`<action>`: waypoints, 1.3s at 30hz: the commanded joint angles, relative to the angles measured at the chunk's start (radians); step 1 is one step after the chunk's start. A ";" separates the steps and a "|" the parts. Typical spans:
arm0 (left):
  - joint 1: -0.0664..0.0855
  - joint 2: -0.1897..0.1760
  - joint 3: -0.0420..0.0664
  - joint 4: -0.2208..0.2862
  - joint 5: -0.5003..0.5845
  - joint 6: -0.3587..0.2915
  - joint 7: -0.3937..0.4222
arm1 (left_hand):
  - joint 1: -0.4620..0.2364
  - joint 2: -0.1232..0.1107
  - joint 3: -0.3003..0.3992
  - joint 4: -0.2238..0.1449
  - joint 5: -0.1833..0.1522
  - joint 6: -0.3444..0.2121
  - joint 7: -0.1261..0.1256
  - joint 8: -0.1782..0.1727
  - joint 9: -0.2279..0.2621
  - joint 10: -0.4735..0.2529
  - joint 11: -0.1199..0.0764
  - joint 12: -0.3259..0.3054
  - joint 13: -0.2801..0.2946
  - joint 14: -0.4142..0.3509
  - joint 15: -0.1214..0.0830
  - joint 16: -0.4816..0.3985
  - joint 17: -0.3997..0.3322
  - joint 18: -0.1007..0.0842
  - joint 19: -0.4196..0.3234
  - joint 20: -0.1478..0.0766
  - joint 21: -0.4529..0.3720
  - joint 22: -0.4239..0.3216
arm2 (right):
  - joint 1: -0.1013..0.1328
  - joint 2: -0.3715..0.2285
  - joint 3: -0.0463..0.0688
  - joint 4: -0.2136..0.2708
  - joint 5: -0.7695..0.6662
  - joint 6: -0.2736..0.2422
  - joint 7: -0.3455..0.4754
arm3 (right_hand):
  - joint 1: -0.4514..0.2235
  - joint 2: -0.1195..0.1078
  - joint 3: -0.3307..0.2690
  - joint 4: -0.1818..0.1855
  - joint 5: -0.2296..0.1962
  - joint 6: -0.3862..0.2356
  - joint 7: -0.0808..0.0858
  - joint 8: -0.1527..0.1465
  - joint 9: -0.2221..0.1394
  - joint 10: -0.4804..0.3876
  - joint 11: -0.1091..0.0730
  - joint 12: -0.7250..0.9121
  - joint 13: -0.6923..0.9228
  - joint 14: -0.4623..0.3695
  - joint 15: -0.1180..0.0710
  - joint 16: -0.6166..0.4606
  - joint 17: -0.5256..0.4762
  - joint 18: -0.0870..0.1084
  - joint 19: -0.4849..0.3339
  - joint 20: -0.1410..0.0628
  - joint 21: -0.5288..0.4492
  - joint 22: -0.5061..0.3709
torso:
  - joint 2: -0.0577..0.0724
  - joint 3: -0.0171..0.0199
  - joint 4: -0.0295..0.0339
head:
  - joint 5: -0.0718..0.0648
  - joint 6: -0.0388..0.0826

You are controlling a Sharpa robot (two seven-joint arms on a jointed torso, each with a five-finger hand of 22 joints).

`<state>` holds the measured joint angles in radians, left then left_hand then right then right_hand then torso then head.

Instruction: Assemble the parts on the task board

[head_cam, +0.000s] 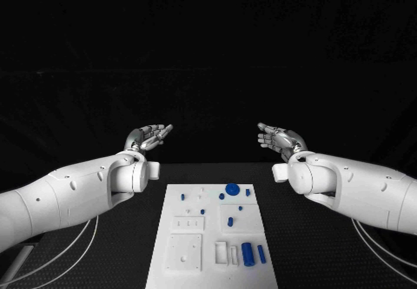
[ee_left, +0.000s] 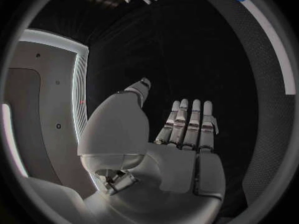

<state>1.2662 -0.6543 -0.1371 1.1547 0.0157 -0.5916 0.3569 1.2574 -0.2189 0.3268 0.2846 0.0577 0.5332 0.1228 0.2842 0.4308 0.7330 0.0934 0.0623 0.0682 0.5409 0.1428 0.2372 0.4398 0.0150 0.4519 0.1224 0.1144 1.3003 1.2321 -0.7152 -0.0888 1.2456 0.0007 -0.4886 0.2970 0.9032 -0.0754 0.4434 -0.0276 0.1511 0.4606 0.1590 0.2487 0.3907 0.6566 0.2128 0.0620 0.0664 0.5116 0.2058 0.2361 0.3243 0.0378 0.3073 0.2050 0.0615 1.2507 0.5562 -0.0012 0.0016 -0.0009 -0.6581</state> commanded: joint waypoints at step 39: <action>0.060 -0.123 -0.028 0.185 -0.066 0.223 -0.038 | 0.291 0.126 -0.214 0.003 0.087 0.276 0.049 0.077 0.002 0.376 0.039 0.067 0.009 0.403 -0.043 0.174 0.115 0.032 0.341 -0.122 0.157 0.023 | 0.077 0.129 -0.035 -0.212 -1.299 0.237 -0.182 | 0.213 -0.060 0.180 -0.261 -0.030 0.429 0.006 0.132 0.003 0.547 -0.095 0.064 0.011 0.656 -0.185 0.282 0.238 0.224 0.669 -0.041 0.108 0.029 | 0.090 -0.0022 0.0495 | -0.028 0.009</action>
<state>1.3240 -0.7744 -0.1660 1.3299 -0.0429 -0.4093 0.2924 1.5389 -0.0955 0.1180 0.2879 0.1385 0.8043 0.1701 0.3650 0.4337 1.1036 0.1321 0.1352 0.0789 0.9384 0.1017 0.4137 0.5537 0.0385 0.7848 0.0019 0.2669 1.3076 1.3094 -0.5896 -0.1235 1.0299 -1.1523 -0.2379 0.1163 1.1073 -0.1382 0.6235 -0.2853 0.1240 0.8851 0.1655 0.3795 0.3947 1.1966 0.1193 0.1305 0.0784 1.1526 0.0286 0.5117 0.5545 0.2557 0.9599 0.1674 0.1639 1.2787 0.6275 -0.0049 0.0427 -0.0247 -0.6519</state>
